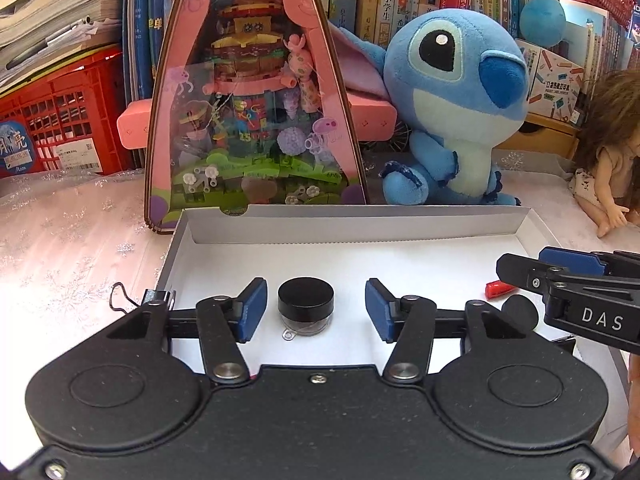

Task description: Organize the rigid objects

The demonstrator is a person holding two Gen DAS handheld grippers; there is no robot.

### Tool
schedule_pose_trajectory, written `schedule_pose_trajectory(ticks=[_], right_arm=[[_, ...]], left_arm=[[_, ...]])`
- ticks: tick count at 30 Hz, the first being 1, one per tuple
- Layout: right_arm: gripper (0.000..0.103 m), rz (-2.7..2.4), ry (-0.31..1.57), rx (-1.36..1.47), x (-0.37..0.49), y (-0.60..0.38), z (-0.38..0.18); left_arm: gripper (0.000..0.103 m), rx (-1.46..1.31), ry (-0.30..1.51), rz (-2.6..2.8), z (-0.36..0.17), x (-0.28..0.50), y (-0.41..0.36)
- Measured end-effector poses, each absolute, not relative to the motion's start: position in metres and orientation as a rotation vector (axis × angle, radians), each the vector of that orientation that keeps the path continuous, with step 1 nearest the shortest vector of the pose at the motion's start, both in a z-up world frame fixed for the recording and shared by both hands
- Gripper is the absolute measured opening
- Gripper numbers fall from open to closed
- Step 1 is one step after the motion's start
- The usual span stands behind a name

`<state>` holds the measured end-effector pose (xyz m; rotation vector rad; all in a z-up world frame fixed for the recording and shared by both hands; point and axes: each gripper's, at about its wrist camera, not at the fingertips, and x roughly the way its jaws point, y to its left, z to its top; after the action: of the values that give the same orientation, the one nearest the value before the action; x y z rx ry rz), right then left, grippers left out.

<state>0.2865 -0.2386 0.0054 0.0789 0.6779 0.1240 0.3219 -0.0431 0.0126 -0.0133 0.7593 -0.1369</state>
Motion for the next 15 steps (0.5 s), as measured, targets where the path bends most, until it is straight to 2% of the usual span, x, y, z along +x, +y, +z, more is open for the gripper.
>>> schedule_pose_trajectory(ticks=[5,7,15], right_arm=[[0.072,0.124,0.637,0.055,0.267,-0.237,0.019],[0.074,0.126,0.622,0.047,0.258,-0.236,0.025],[0.082,0.128,0.565,0.048,0.208,-0.238,0.046]], left_arm=[[0.071,-0.019,0.729,-0.144,0.029,0.303,-0.041],[0.075,-0.014,0.701,-0.145,0.037,0.291,-0.04],[0.08,0.004,0.622,-0.152,0.061,0.235,-0.035]])
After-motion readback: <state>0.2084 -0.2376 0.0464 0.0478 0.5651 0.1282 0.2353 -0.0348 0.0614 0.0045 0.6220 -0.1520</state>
